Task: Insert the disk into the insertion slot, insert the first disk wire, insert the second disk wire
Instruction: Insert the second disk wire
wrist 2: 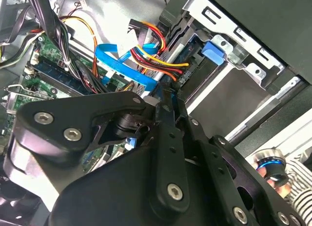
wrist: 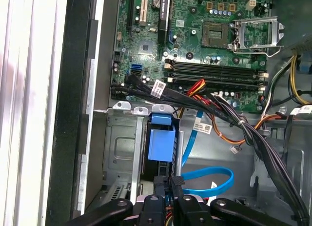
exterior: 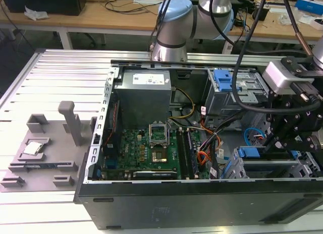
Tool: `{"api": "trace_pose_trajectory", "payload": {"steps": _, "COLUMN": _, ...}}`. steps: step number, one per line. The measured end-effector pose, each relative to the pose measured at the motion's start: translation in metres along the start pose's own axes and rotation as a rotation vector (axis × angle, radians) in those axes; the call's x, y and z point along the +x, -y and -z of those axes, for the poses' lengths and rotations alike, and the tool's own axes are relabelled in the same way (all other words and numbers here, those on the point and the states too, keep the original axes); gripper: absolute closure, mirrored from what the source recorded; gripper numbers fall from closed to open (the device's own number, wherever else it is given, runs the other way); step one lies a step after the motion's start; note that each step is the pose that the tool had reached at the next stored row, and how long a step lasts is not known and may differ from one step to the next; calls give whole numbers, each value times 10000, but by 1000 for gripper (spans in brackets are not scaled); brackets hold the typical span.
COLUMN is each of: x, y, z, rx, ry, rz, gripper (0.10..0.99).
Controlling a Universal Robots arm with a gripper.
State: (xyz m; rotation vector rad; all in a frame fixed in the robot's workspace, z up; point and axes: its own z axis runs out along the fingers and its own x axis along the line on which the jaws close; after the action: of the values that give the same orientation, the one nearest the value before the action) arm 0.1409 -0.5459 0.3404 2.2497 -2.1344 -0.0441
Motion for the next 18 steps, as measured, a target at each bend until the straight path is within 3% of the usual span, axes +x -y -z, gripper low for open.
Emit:
{"api": "trace_pose_trajectory", "payload": {"steps": 2, "x": 2, "y": 0, "z": -1, "rx": -2, "ry": 12, "rz": -262, "gripper": 922}}
{"api": "trace_pose_trajectory", "payload": {"steps": 8, "x": 49, "y": 1, "z": -1, "rx": -2, "ry": 12, "rz": -272, "gripper": 922}}
{"api": "trace_pose_trajectory", "payload": {"steps": 18, "x": 38, "y": 8, "z": -20, "rx": -3, "ry": 11, "rz": -273, "gripper": 922}}
